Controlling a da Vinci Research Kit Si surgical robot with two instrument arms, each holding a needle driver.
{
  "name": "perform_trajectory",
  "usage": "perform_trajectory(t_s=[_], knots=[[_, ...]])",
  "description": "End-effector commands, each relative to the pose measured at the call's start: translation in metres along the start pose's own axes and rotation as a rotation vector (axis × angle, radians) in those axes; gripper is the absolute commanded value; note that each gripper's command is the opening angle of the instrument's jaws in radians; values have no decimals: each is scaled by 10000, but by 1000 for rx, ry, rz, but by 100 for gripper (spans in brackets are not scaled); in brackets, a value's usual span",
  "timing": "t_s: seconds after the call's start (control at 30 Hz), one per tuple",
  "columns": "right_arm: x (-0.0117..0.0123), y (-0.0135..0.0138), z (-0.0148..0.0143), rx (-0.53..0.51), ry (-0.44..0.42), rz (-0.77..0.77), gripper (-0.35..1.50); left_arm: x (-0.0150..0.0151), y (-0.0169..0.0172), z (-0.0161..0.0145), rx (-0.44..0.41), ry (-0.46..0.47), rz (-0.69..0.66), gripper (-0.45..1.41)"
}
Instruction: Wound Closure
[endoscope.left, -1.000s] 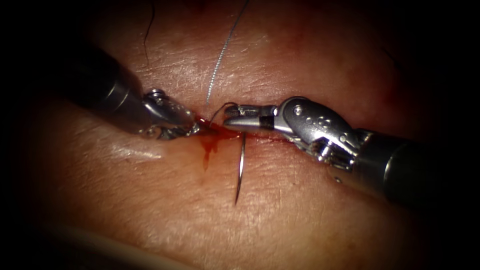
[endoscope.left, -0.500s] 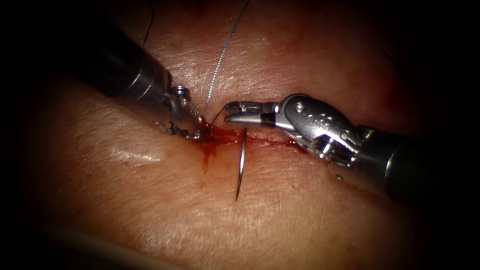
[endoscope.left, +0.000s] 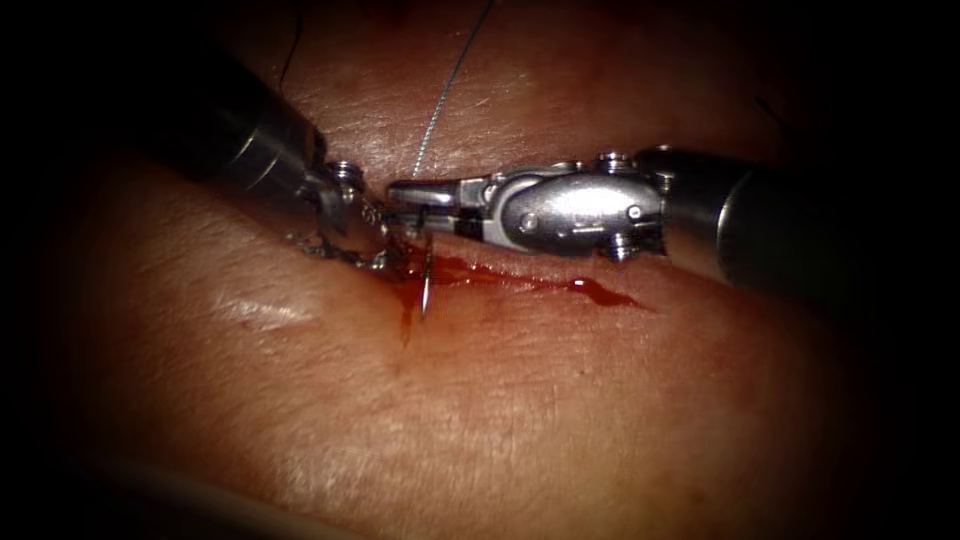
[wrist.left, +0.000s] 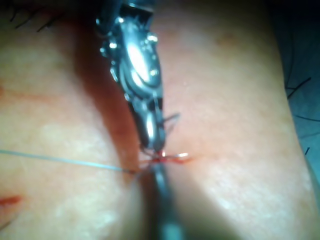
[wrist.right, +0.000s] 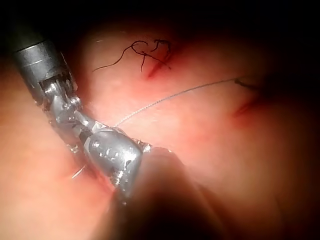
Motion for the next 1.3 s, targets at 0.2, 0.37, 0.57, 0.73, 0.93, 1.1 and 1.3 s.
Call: perform_trajectory(t_s=[0.2, 0.37, 0.57, 0.73, 0.93, 1.1, 1.3], knots=[[-1, 2, 12, -38, 8, -181, -35, -1, 6, 12, -5, 3, 7, 41], [2, -10, 17, -33, 5, -301, -35, -2, 7, 17, -9, 12, 1, 39], [8, -19, 22, 4, -21, -445, -35, -3, 7, 20, -7, 15, -4, 39], [15, -35, 26, 33, -51, -547, -35, -3, 7, 21, -6, 15, -10, 39], [21, -41, 26, 107, -85, -646, -35, -3, 9, 25, -10, 17, -9, 37], [16, -63, 23, 133, -88, -682, -35, -4, 7, 25, -8, 23, -14, 36], [12, -71, 20, 141, -91, -689, -35, -5, 7, 27, -5, 26, -20, 34]])
